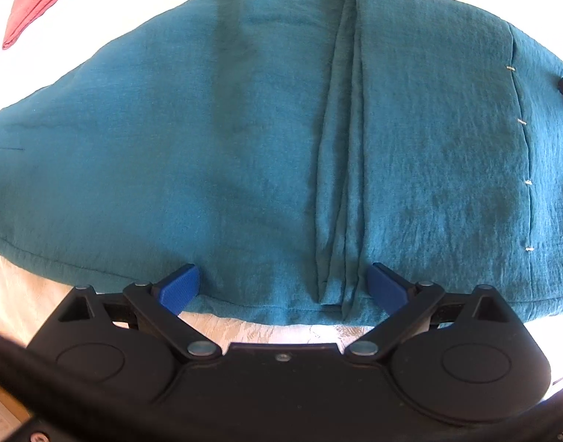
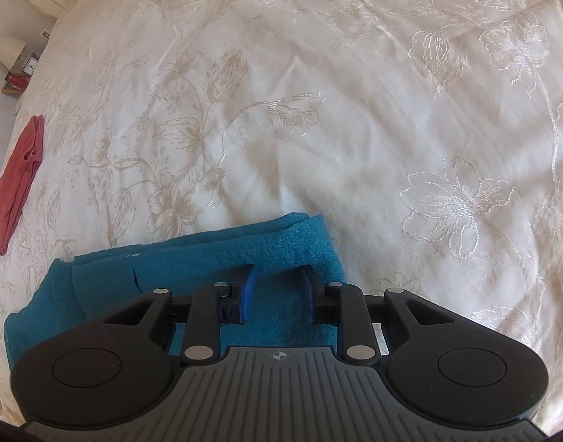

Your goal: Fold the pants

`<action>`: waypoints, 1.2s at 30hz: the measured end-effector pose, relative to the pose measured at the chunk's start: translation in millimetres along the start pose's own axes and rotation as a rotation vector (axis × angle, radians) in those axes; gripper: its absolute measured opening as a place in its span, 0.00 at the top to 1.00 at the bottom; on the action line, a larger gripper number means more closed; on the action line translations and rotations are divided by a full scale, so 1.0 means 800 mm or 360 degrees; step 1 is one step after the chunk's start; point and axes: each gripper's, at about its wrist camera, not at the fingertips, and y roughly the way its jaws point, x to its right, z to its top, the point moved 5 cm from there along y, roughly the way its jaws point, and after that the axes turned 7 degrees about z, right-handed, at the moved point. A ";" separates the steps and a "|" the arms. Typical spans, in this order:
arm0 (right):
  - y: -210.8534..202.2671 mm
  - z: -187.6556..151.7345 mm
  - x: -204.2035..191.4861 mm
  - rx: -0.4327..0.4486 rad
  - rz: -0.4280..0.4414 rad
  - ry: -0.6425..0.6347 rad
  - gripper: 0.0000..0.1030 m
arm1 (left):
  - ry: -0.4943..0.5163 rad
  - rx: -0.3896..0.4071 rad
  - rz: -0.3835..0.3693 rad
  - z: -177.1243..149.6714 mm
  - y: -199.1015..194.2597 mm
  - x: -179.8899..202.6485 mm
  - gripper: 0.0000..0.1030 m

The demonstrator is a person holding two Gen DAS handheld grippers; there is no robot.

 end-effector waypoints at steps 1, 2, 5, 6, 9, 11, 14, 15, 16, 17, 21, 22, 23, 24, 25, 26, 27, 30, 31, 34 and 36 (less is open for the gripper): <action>0.002 0.001 0.001 -0.0007 0.0000 0.0004 0.75 | -0.0006 0.0000 0.0009 0.001 0.000 0.004 0.04; 0.004 0.000 0.001 -0.0011 0.0003 0.0004 0.75 | -0.0014 0.0000 0.0016 -0.001 -0.001 0.004 0.04; 0.001 -0.001 -0.001 0.0009 0.0009 -0.0026 0.75 | -0.0055 0.0005 0.0035 0.000 -0.007 0.005 0.05; -0.001 0.000 -0.002 0.0026 0.0013 -0.0031 0.75 | -0.0066 0.0010 0.0044 -0.002 -0.009 0.002 0.05; -0.019 -0.006 -0.008 0.0064 0.0048 -0.0062 0.75 | -0.0110 0.0033 0.0073 -0.012 -0.022 -0.011 0.05; -0.030 -0.014 -0.015 0.0068 0.0090 -0.0099 0.75 | -0.0154 0.0053 0.0079 -0.019 -0.030 -0.021 0.05; -0.039 -0.033 -0.025 0.0019 0.0144 -0.0164 0.75 | -0.0238 0.0086 0.0081 -0.029 -0.041 -0.036 0.05; -0.041 -0.040 -0.027 0.0002 0.0152 -0.0182 0.75 | -0.0266 0.0098 0.0086 -0.033 -0.046 -0.042 0.05; -0.042 -0.049 -0.030 -0.0024 0.0164 -0.0208 0.75 | -0.0301 0.0112 0.0096 -0.036 -0.051 -0.049 0.05; -0.042 -0.059 -0.032 -0.0050 0.0172 -0.0229 0.75 | -0.0334 0.0128 0.0106 -0.040 -0.055 -0.055 0.05; -0.034 -0.099 -0.044 -0.0181 0.0184 -0.0323 0.75 | -0.0443 0.0172 0.0136 -0.056 -0.074 -0.081 0.05; -0.032 -0.109 -0.048 -0.0219 0.0193 -0.0345 0.75 | -0.0466 0.0180 0.0136 -0.058 -0.080 -0.091 0.05; -0.029 -0.117 -0.053 -0.0256 0.0199 -0.0356 0.75 | -0.0485 0.0191 0.0134 -0.060 -0.084 -0.098 0.05; -0.027 -0.123 -0.056 -0.0285 0.0205 -0.0357 0.75 | -0.0498 0.0198 0.0129 -0.058 -0.093 -0.115 0.05; -0.025 -0.130 -0.060 -0.0316 0.0218 -0.0358 0.75 | -0.0509 0.0205 0.0125 -0.063 -0.095 -0.121 0.05; -0.024 -0.134 -0.064 -0.0334 0.0229 -0.0363 0.75 | -0.0519 0.0208 0.0117 -0.067 -0.096 -0.126 0.05; -0.024 -0.139 -0.071 -0.0345 0.0240 -0.0380 0.75 | -0.0534 0.0212 0.0117 -0.070 -0.095 -0.132 0.06; -0.025 -0.148 -0.089 -0.0344 0.0251 -0.0422 0.75 | -0.0570 0.0261 0.0148 -0.075 -0.092 -0.150 0.07; -0.027 -0.149 -0.094 -0.0341 0.0261 -0.0423 0.74 | -0.0586 0.0286 0.0146 -0.076 -0.091 -0.158 0.07; -0.031 -0.152 -0.113 -0.0312 0.0281 -0.0446 0.74 | -0.0658 0.0357 0.0059 -0.072 -0.083 -0.184 0.07; -0.034 -0.153 -0.127 -0.0286 0.0276 -0.0453 0.74 | -0.0686 0.0414 -0.0017 -0.070 -0.080 -0.204 0.07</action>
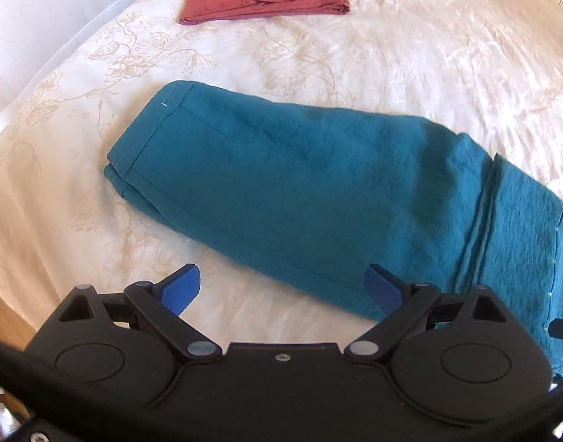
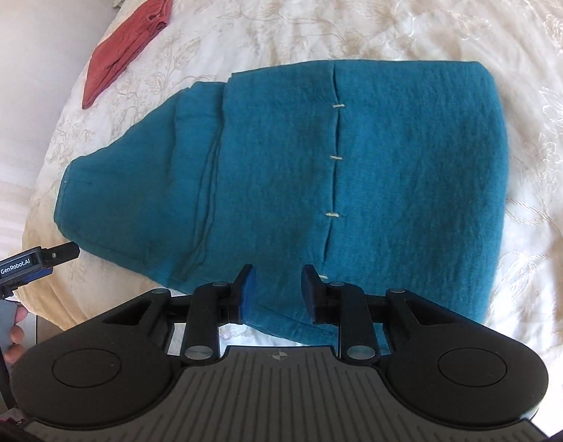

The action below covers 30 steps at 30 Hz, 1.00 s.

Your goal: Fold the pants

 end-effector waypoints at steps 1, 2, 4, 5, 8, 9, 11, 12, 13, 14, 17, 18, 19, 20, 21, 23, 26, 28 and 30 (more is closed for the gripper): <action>0.002 0.001 -0.008 0.0012 -0.0003 0.0004 0.74 | -0.0009 0.0014 -0.0013 0.005 0.003 -0.009 0.07; 0.003 0.001 -0.015 0.0021 -0.0008 0.0009 0.74 | -0.0008 0.0029 -0.0003 0.010 0.007 -0.018 0.07; 0.010 0.003 -0.033 0.0044 -0.0024 0.0022 0.74 | 0.0032 0.0085 0.0037 0.021 0.015 -0.038 0.07; 0.013 0.002 -0.041 0.0051 -0.0037 0.0033 0.74 | 0.0063 0.0111 0.0031 0.026 0.018 -0.046 0.07; 0.030 -0.001 -0.071 0.0059 -0.0034 0.0088 0.73 | 0.0161 0.0164 -0.0114 0.044 0.028 -0.074 0.06; 0.037 -0.003 -0.081 0.0052 -0.0035 0.0093 0.73 | 0.0148 0.0153 -0.0177 0.051 0.034 -0.087 0.05; 0.050 -0.003 -0.103 0.0045 -0.0045 0.0078 0.73 | 0.0077 0.0119 -0.0273 0.067 0.044 -0.113 0.02; 0.057 -0.003 -0.116 0.0043 -0.0051 0.0067 0.73 | 0.0043 0.0106 -0.0305 0.075 0.051 -0.126 0.02; 0.063 -0.003 -0.127 0.0045 -0.0052 0.0059 0.73 | 0.0015 0.0101 -0.0321 0.084 0.056 -0.138 0.02; 0.069 -0.002 -0.138 0.0052 -0.0049 0.0059 0.73 | 0.0004 0.0107 -0.0321 0.092 0.061 -0.149 0.01; 0.083 0.001 -0.165 0.0073 -0.0046 0.0077 0.73 | 0.0057 0.0103 -0.0304 0.117 0.085 -0.171 0.01; 0.089 0.002 -0.172 0.0078 -0.0050 0.0085 0.73 | 0.0084 0.0087 -0.0306 0.123 0.094 -0.175 0.01; 0.093 0.002 -0.178 0.0083 -0.0053 0.0093 0.73 | 0.0115 0.0066 -0.0323 0.129 0.106 -0.177 0.01; 0.097 0.003 -0.185 0.0087 -0.0058 0.0103 0.73 | 0.0149 0.0032 -0.0347 0.132 0.117 -0.178 0.01; 0.100 0.003 -0.190 0.0091 -0.0065 0.0110 0.73 | 0.0183 -0.0005 -0.0370 0.134 0.127 -0.177 0.01; 0.105 0.002 -0.198 0.0099 -0.0083 0.0125 0.73 | 0.0269 -0.0088 -0.0446 0.135 0.149 -0.173 0.01; 0.111 0.001 -0.206 0.0108 -0.0113 0.0162 0.73 | 0.0379 -0.0180 -0.0509 0.132 0.176 -0.165 0.01; 0.114 -0.001 -0.210 0.0113 -0.0134 0.0188 0.72 | 0.0425 -0.0231 -0.0590 0.129 0.190 -0.160 0.01; 0.118 -0.002 -0.212 0.0110 -0.0158 0.0203 0.66 | 0.0471 -0.0255 -0.0646 0.127 0.198 -0.153 0.01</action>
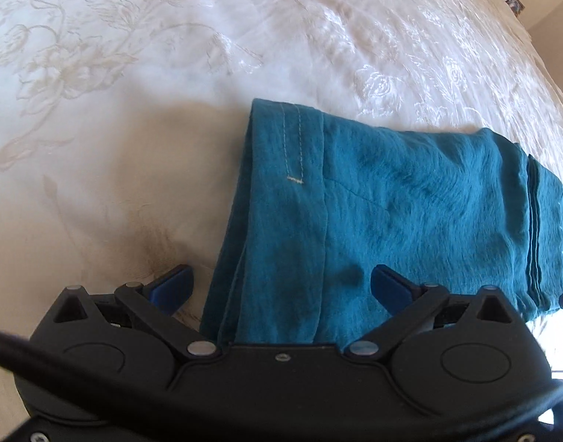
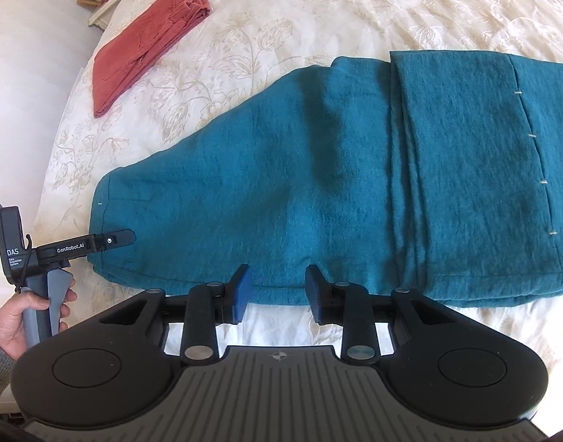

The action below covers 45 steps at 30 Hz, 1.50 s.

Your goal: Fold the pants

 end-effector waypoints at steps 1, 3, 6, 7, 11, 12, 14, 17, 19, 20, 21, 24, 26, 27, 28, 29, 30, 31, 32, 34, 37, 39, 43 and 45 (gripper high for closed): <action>0.002 -0.001 -0.002 -0.0001 -0.0012 0.0005 0.65 | 0.0037 -0.0010 -0.0031 0.002 0.005 0.003 0.01; 0.005 -0.002 -0.005 -0.0008 -0.0027 0.0015 0.65 | 0.0086 0.0000 -0.0065 0.005 0.011 0.010 0.01; 0.011 -0.002 -0.012 -0.0011 -0.0044 0.0023 0.65 | 0.0096 0.0031 -0.0119 0.013 0.015 0.019 0.01; 0.013 -0.001 -0.014 -0.0012 -0.0045 0.0026 0.65 | 0.0084 0.0036 -0.0143 0.016 0.016 0.022 0.01; 0.020 -0.001 -0.021 -0.0025 -0.0056 0.0019 0.65 | 0.0092 0.0028 -0.0319 0.023 0.018 0.039 0.01; 0.023 0.000 -0.023 -0.0029 -0.0059 0.0017 0.65 | 0.0103 0.0019 -0.0381 0.023 0.018 0.043 0.01; 0.024 0.001 -0.024 -0.0034 -0.0060 0.0018 0.65 | 0.0128 -0.0016 -0.0420 0.021 0.022 0.052 0.01; 0.024 0.002 -0.025 -0.0026 -0.0063 0.0023 0.65 | 0.0152 -0.0012 -0.0382 0.017 0.026 0.056 0.01; 0.022 0.003 -0.023 -0.0019 -0.0066 0.0031 0.65 | 0.0108 -0.0014 -0.0383 0.016 0.025 0.054 0.02; 0.020 0.003 -0.021 -0.0015 -0.0069 0.0037 0.65 | 0.0087 -0.0026 -0.0383 0.017 0.025 0.052 0.03; 0.019 0.004 -0.019 -0.0015 -0.0072 0.0042 0.65 | 0.0069 -0.0044 -0.0378 0.017 0.025 0.051 0.05; 0.016 0.005 -0.012 -0.0017 -0.0075 0.0056 0.64 | 0.0055 -0.0079 -0.0324 0.022 0.022 0.049 0.31; 0.014 0.007 -0.006 -0.0018 -0.0067 0.0061 0.64 | 0.0035 -0.0085 -0.0213 0.023 0.017 0.044 0.53; 0.012 0.008 -0.003 -0.0019 -0.0060 0.0063 0.64 | 0.0012 -0.0088 -0.0212 0.024 0.014 0.042 0.58; 0.011 0.009 0.001 -0.0020 -0.0054 0.0065 0.64 | -0.0015 -0.0082 -0.0219 0.024 0.009 0.041 0.66; 0.010 0.011 0.005 -0.0020 -0.0051 0.0066 0.64 | -0.0036 -0.0071 -0.0216 0.024 0.004 0.041 0.68; 0.008 0.013 0.009 -0.0018 -0.0045 0.0068 0.64 | -0.0043 -0.0060 -0.0211 0.025 -0.002 0.044 0.73; 0.007 0.014 0.013 -0.0016 -0.0037 0.0069 0.64 | -0.0042 -0.0041 -0.0198 0.026 -0.009 0.049 0.77; 0.004 0.016 0.019 -0.0014 -0.0024 0.0071 0.64 | -0.0043 -0.0021 -0.0179 0.027 -0.016 0.055 0.78; -0.001 0.019 0.031 -0.0016 -0.0001 0.0069 0.64 | -0.0052 0.0015 -0.0171 0.031 -0.032 0.071 0.79; -0.010 0.022 0.053 -0.0025 0.0028 0.0062 0.64 | -0.0068 0.0079 -0.0146 0.040 -0.059 0.105 0.79; -0.018 0.025 0.072 -0.0033 0.0057 0.0067 0.64 | -0.0054 0.0136 -0.0132 0.048 -0.080 0.137 0.79; -0.043 0.035 0.117 -0.0038 0.0115 0.0054 0.64 | -0.0003 0.0251 -0.0151 0.065 -0.114 0.231 0.79; -0.058 0.041 0.141 -0.0033 0.0128 0.0043 0.64 | 0.0046 0.0285 -0.0158 0.071 -0.118 0.286 0.79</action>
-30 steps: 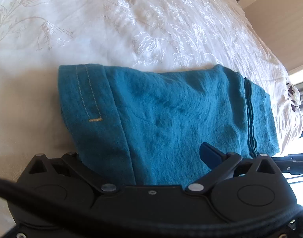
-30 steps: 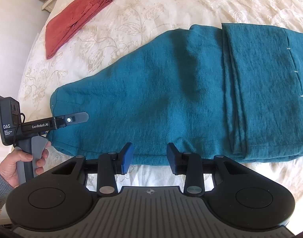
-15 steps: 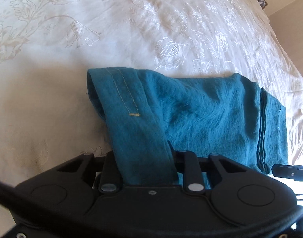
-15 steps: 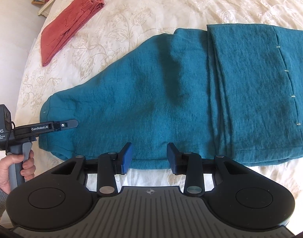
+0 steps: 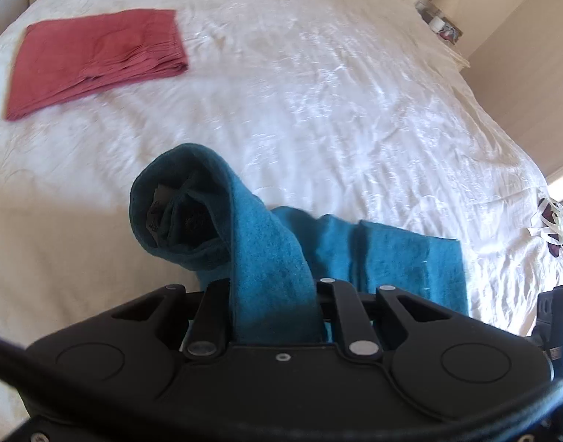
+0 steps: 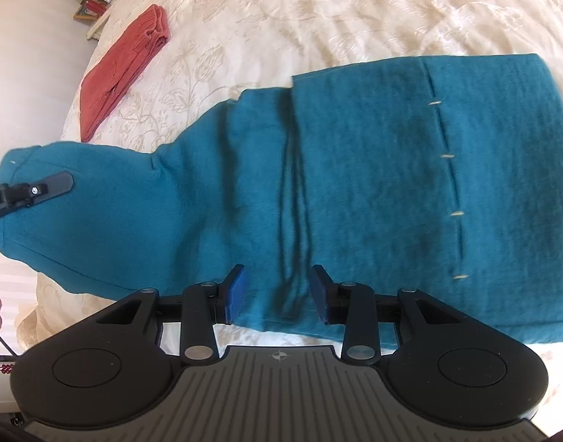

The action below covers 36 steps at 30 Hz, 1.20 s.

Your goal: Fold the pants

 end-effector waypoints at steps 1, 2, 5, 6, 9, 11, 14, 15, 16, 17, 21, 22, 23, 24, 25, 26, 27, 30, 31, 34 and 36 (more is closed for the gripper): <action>-0.010 0.004 0.013 0.0007 0.0006 -0.0003 0.64 | 0.0023 0.0004 -0.0014 0.003 0.004 0.027 0.79; -0.020 0.006 0.026 0.0018 0.0012 -0.0004 0.64 | 0.0047 0.0000 -0.0044 0.005 0.013 0.060 0.79; -0.050 0.015 0.070 0.0049 0.0012 0.0015 0.64 | 0.0097 -0.0033 -0.0133 0.001 0.048 0.142 0.79; -0.058 0.017 0.084 0.0054 0.0005 0.0026 0.64 | 0.0109 -0.0064 -0.0157 -0.005 0.066 0.170 0.79; -0.082 0.019 0.126 0.0061 -0.0029 0.0048 0.64 | 0.0136 -0.0144 -0.0217 -0.024 0.117 0.235 0.78; -0.097 0.019 0.151 0.0061 -0.0053 0.0058 0.64 | 0.0145 -0.0222 -0.0221 -0.040 0.150 0.273 0.77; -0.114 0.017 0.179 0.0064 -0.0092 0.0066 0.64 | 0.0221 -0.0284 -0.0136 -0.063 0.179 0.313 0.51; -0.118 0.017 0.187 0.0065 -0.0101 0.0073 0.64 | 0.0233 -0.0288 -0.0121 -0.067 0.184 0.321 0.42; -0.122 0.017 0.195 0.0066 -0.0104 0.0087 0.64 | 0.0236 -0.0283 -0.0129 -0.071 0.181 0.330 0.35; -0.123 0.018 0.200 0.0067 -0.0103 0.0102 0.64 | 0.0224 -0.0284 -0.0141 -0.072 0.179 0.336 0.30; -0.126 0.019 0.210 0.0075 -0.0118 0.0114 0.64 | 0.0284 -0.0206 -0.0073 -0.069 0.164 0.355 0.05; -0.127 0.020 0.211 0.0079 -0.0123 0.0111 0.64 | 0.0334 -0.0165 -0.0042 -0.066 0.159 0.359 0.05; -0.129 0.021 0.211 0.0084 -0.0133 0.0102 0.64 | 0.0375 -0.0127 -0.0004 -0.064 0.152 0.358 0.05; -0.129 0.024 0.211 0.0089 -0.0145 0.0094 0.64 | 0.0403 -0.0103 0.0029 -0.062 0.146 0.355 0.05; -0.131 0.025 0.212 0.0099 -0.0159 0.0085 0.64 | 0.0423 -0.0074 0.0064 -0.059 0.140 0.350 0.05; -0.135 0.028 0.213 0.0109 -0.0167 0.0079 0.64 | 0.0432 -0.0051 0.0088 -0.058 0.134 0.340 0.05; -0.139 0.030 0.214 0.0120 -0.0168 0.0078 0.64 | 0.0436 -0.0038 0.0114 -0.057 0.129 0.328 0.04; -0.149 0.035 0.216 0.0162 -0.0183 0.0075 0.64 | 0.0407 -0.0028 0.0263 -0.054 0.117 0.274 0.04; -0.151 0.037 0.214 0.0181 -0.0181 0.0068 0.64 | 0.0380 -0.0039 0.0321 -0.054 0.115 0.250 0.04; -0.147 0.040 0.199 0.0202 -0.0146 0.0048 0.64 | 0.0288 -0.0088 0.0436 -0.054 0.119 0.188 0.04; -0.136 0.040 0.184 0.0196 -0.0140 0.0027 0.64 | 0.0246 -0.0133 0.0500 -0.059 0.128 0.157 0.04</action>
